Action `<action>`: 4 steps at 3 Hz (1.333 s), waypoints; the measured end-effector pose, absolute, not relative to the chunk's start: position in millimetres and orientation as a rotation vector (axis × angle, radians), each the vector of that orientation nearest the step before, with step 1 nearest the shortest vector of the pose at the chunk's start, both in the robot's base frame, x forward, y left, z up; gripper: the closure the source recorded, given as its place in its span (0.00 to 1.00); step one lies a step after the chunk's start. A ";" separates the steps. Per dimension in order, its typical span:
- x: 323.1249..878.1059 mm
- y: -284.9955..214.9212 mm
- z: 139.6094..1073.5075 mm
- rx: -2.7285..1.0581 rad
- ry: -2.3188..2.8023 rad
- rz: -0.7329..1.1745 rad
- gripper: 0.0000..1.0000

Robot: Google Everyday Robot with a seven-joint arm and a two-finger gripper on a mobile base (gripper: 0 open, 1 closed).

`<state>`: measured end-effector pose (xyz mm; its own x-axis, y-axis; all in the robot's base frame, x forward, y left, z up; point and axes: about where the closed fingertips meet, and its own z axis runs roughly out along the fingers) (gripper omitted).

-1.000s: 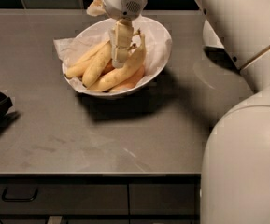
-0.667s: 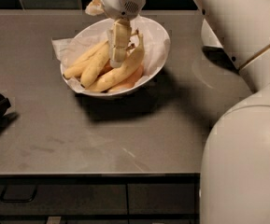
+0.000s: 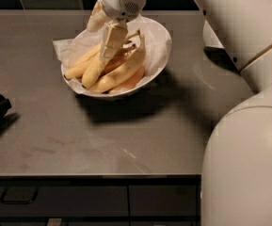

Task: Pick banana from white bowl

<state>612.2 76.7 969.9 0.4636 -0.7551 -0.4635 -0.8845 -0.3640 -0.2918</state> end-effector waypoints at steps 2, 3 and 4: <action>612.3 69.1 943.2 -2.245 1.407 0.377 0.17; 612.6 68.7 939.5 -2.251 1.407 0.381 0.18; 616.5 74.6 935.1 -2.269 1.382 0.385 0.20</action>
Offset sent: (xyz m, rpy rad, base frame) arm -0.0091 -0.0231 -0.0385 -0.0728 0.0888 0.0027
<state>616.5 74.6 935.1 0.4582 -0.7621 -0.4574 -0.8889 -0.3947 -0.2328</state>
